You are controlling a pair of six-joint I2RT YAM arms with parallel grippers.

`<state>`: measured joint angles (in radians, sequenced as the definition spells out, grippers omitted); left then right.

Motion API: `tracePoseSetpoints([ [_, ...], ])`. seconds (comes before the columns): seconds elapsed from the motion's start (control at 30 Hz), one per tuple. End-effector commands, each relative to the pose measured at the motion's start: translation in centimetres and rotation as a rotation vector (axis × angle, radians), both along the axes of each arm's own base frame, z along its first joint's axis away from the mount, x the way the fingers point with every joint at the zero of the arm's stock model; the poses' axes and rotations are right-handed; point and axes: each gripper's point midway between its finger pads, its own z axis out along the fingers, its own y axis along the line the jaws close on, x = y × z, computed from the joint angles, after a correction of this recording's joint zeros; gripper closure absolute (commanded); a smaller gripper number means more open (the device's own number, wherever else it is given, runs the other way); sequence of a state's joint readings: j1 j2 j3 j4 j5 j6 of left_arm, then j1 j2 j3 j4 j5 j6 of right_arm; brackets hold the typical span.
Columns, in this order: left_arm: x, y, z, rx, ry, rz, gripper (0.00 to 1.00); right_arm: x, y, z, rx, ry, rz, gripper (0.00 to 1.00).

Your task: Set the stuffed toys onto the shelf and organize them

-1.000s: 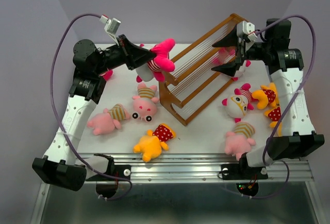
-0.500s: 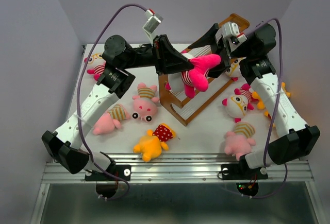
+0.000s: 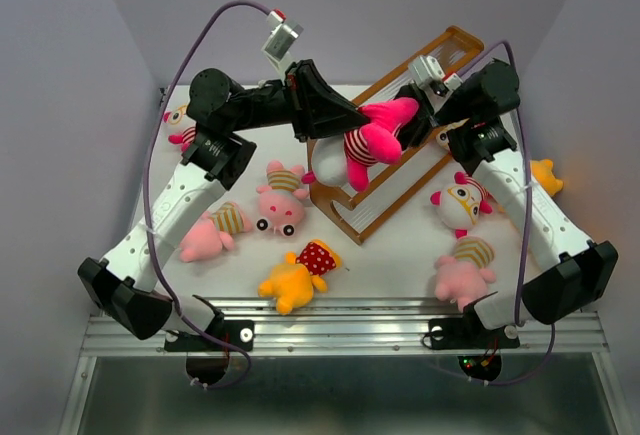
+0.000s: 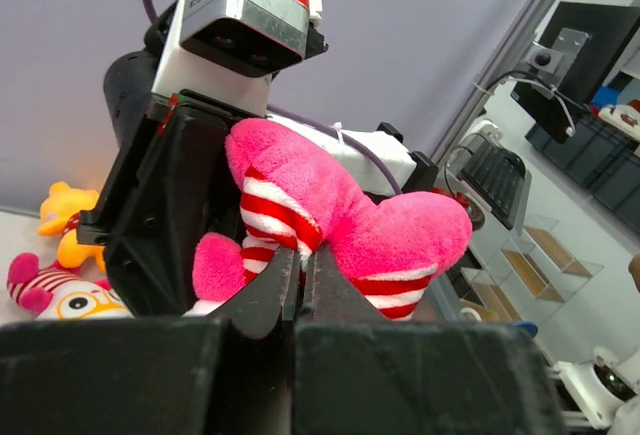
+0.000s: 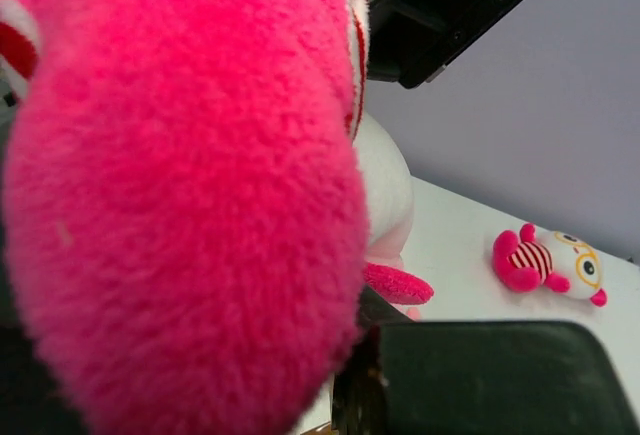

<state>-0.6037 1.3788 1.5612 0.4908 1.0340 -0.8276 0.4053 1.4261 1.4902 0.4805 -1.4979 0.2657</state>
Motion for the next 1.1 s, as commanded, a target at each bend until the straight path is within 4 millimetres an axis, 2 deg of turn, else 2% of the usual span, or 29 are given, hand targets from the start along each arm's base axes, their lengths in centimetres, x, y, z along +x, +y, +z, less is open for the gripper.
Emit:
tracePoseSetpoints([
  [0.0, 0.6, 1.4, 1.2, -0.054, -0.077, 0.083, 1.0, -2.9, -0.4, 2.9, 0.041, -0.03, 0.003, 0.83],
  [0.17, 1.7, 3.4, 1.9, -0.055, -0.078, 0.187, 0.98, -2.8, -0.8, 2.2, 0.039, 0.021, -0.033, 0.87],
  [0.2, 2.8, 4.0, 1.7, -0.042, -0.067, 0.247, 0.81, -2.0, -1.2, 2.3, 0.043, 0.04, -0.073, 0.88],
  [0.23, 2.7, 4.6, 2.0, -0.044, -0.075, 0.283, 0.7, -1.6, -1.4, 2.3, 0.046, 0.051, -0.095, 0.89],
  [0.27, 3.4, 5.1, 2.3, -0.048, -0.071, 0.344, 0.5, -1.0, -1.6, 2.4, 0.048, 0.061, -0.119, 0.89],
  [0.3, 4.2, 5.5, 1.6, -0.018, -0.037, 0.389, 0.42, 0.1, -1.6, 2.0, 0.042, 0.09, -0.164, 0.89],
  [0.37, 4.4, 6.3, 1.7, -0.005, -0.072, 0.457, 0.3, 1.3, -2.2, 2.2, 0.043, 0.115, -0.227, 0.89],
  [0.43, 4.9, 7.0, 1.5, 0.024, -0.078, 0.529, 0.25, 2.6, -2.7, 2.3, 0.05, 0.139, -0.291, 0.89],
  [0.5, 5.4, 7.8, 1.9, 0.037, -0.09, 0.591, 0.24, 3.8, -2.8, 1.3, 0.015, 0.22, -0.368, 0.89],
  [0.53, 5.5, 8.0, 1.2, 0.07, -0.07, 0.61, 0.23, 4.4, -3.1, 2.0, 0.017, 0.128, -0.418, 0.9],
  [0.57, 6.2, 8.5, 1.2, 0.087, -0.088, 0.666, 0.21, 5.4, -3.2, 1.7, -0.002, 0.115, -0.47, 0.92],
  [0.6, 6.2, 9.0, 1.8, 0.089, -0.104, 0.694, 0.21, 6.8, -3.6, 1.7, -0.013, 0.131, -0.56, 0.93],
  [0.63, 6.4, 9.3, 1.1, 0.127, -0.09, 0.714, 0.2, 7.2, -4.1, 1.8, -0.038, 0.128, -0.612, 0.96],
  [0.7, 6.8, 10.1, 1.2, 0.16, -0.119, 0.773, 0.18, 9.1, -5.2, 1.1, -0.083, 0.14, -0.748, 0.99],
  [0.77, 7.3, 10.4, 1.3, 0.179, -0.139, 0.809, 0.16, 9.7, -6.0, 1.2, -0.09, 0.131, -0.818, 0.99],
  [0.87, 7.4, 10.0, 1.6, 0.211, -0.184, 0.824, 0.15, 10.5, -7.3, 0.0, -0.152, 0.157, -0.917, 1.0],
  [0.93, 7.7, 8.8, 0.9, 0.244, -0.214, 0.805, 0.15, 11.6, -8.4, -0.5, -0.194, 0.126, -0.994, 1.0],
  [0.97, 7.7, 8.6, 1.2, 0.243, -0.226, 0.806, 0.15, 12.1, -8.8, -0.7, -0.213, 0.119, -1.023, 0.99],
  [1.03, 7.5, 7.5, 1.4, 0.243, -0.243, 0.782, 0.15, 12.9, -10.0, -1.8, -0.286, 0.101, -1.092, 1.0],
  [1.07, 8.1, 6.7, 1.0, 0.256, -0.246, 0.772, 0.15, 13.5, -10.3, -2.3, -0.315, 0.098, -1.111, 1.0],
])
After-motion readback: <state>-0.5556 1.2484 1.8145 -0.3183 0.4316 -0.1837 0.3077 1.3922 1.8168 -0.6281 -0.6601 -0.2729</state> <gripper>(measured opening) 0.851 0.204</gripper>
